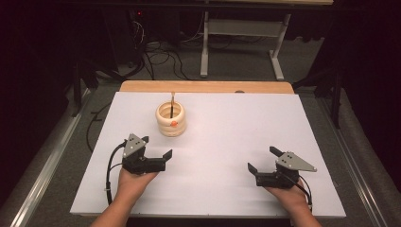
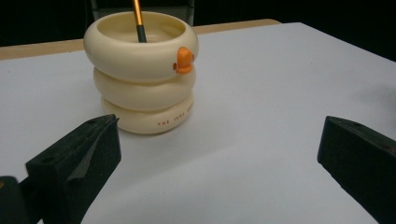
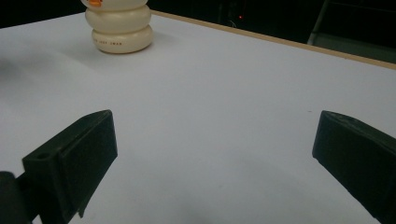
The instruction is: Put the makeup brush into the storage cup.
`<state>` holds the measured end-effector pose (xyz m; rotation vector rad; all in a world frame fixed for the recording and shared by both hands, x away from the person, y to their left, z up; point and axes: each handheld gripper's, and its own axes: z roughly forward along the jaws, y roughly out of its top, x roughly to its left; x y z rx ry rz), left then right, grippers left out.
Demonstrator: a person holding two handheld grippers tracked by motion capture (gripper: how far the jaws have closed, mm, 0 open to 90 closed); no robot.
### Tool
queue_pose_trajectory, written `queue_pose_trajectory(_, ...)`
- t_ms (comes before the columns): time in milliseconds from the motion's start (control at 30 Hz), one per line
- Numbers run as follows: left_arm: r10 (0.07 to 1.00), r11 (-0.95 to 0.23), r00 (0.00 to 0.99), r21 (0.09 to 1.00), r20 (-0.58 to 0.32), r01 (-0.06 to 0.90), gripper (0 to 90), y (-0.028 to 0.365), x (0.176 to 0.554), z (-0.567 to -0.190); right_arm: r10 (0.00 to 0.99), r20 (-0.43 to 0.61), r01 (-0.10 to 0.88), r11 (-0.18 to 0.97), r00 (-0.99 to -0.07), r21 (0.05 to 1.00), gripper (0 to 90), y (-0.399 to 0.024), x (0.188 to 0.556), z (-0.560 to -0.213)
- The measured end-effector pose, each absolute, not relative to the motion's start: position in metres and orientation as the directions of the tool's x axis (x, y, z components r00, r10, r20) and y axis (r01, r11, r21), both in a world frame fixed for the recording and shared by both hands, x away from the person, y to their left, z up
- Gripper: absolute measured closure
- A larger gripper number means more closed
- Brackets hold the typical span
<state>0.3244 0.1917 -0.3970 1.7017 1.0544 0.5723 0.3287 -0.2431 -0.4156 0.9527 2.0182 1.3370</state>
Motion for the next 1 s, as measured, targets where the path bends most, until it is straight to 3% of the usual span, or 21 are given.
queue_pose_trajectory(333, 0.83, -0.161, 0.553, 0.918, -0.073, 0.362, 0.6, 0.189, 0.303, -0.407, 0.793, -0.051, 0.261, 0.26, -0.607, 0.93, 1.2, -0.244, 0.328, -0.416)
queue_pose_trajectory(467, 0.827, -0.131, 0.552, 0.922, -0.101, 0.365, 0.7, 0.191, 0.298, -0.408, 0.796, -0.05, 0.262, 0.258, -0.603, 0.93, 1.2, -0.244, 0.328, -0.415)
queue_pose_trajectory(1000, 0.795, -0.178, 0.602, 0.919, -0.078, 0.353, 0.5, 0.175, 0.301, -0.413, 0.801, -0.064, 0.263, 0.27, -0.595, 0.926, 1.2, -0.242, 0.328, -0.415)
